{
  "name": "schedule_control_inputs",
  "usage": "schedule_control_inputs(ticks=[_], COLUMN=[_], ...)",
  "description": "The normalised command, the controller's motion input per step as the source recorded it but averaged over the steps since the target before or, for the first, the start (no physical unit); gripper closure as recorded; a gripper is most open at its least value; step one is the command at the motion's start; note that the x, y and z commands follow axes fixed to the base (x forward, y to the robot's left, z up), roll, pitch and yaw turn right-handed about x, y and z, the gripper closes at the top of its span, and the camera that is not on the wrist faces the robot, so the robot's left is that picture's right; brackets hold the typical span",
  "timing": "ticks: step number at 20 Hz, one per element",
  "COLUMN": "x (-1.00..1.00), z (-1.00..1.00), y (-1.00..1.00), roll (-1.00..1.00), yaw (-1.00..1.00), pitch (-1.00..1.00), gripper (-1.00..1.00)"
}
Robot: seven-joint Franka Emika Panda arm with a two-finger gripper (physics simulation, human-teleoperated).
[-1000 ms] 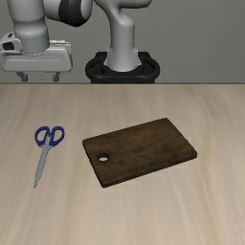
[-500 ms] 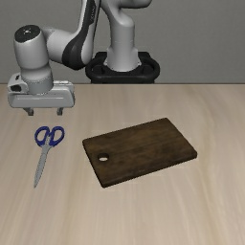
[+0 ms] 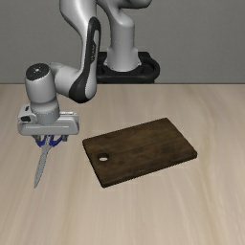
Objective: Pick up the scissors and place it on the cutting board
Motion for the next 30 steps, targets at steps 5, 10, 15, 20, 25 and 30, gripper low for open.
schedule_control_inputs(ticks=[5,10,15,20,25,30], x=[0.0,0.0,0.0,0.0,0.0,0.0], z=[0.0,0.2,0.4,1.0,0.2,0.0], y=[0.0,0.0,0.0,0.0,0.8,1.0], roll=[0.0,0.0,0.0,0.0,0.0,0.0], yaw=[0.0,0.0,0.0,0.0,0.0,0.0], pitch=[0.0,0.0,0.0,0.0,0.0,0.0], gripper=[1.0,1.0,1.0,1.0,1.0,1.0])
